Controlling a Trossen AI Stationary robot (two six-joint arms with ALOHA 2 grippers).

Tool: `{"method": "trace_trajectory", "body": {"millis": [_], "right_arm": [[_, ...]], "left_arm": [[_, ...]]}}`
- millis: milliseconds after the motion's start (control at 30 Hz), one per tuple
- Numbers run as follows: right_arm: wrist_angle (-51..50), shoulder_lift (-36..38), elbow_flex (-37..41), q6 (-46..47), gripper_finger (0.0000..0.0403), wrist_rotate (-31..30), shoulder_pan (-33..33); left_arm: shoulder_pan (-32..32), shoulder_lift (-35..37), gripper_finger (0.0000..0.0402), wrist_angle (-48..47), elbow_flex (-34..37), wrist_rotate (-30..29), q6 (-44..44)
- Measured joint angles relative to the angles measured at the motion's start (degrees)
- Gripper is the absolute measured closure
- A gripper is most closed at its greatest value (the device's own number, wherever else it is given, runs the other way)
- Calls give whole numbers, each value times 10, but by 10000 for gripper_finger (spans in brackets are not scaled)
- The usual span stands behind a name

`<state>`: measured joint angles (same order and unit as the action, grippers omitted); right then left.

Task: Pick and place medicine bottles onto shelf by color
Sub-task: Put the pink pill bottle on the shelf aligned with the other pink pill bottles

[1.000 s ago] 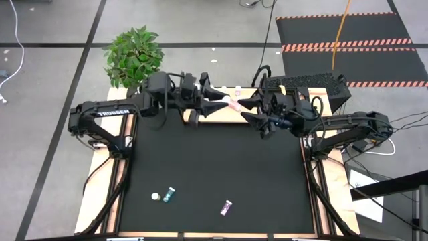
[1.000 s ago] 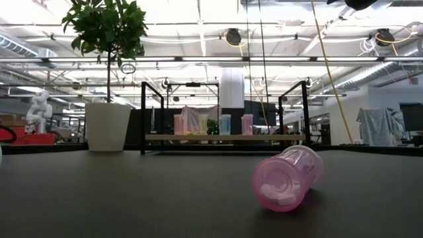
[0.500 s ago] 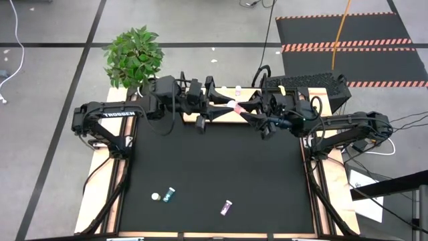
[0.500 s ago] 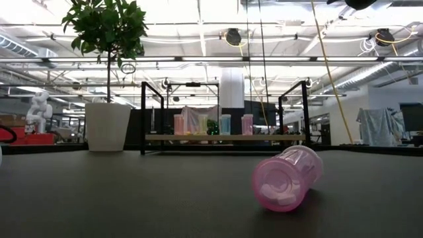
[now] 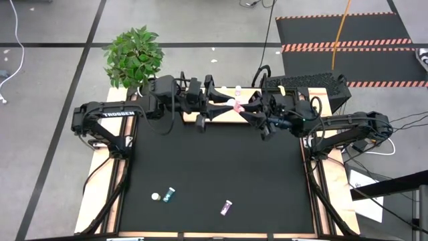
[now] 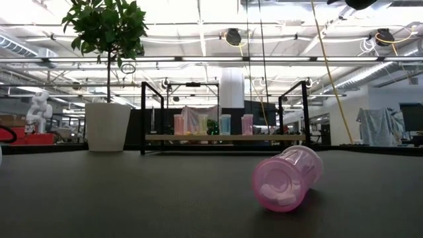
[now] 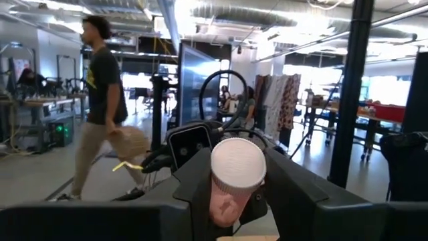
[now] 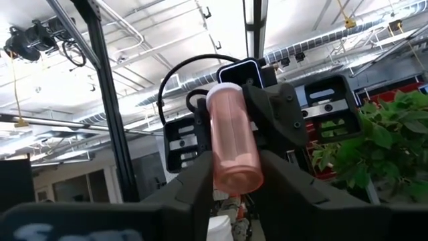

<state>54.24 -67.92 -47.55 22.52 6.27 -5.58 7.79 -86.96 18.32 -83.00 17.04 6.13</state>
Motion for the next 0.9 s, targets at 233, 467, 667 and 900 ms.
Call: {"method": "trace_trajectory", "body": {"millis": [233, 467, 667, 900], "right_arm": [[-26, 0, 0, -2, 310, -3, -1], [-56, 3, 0, -7, 308, -2, -16], [-122, 16, 0, -26, 308, 27, -35], [-181, 11, 0, -27, 307, 75, -54]], "left_arm": [[0, 3, 226, -58, 0, -26, 4], [1, 10, 134, -269, -78, -34, -35], [7, -19, 107, -664, -306, -97, -128], [23, -108, 126, -804, -423, -82, -152]]}}
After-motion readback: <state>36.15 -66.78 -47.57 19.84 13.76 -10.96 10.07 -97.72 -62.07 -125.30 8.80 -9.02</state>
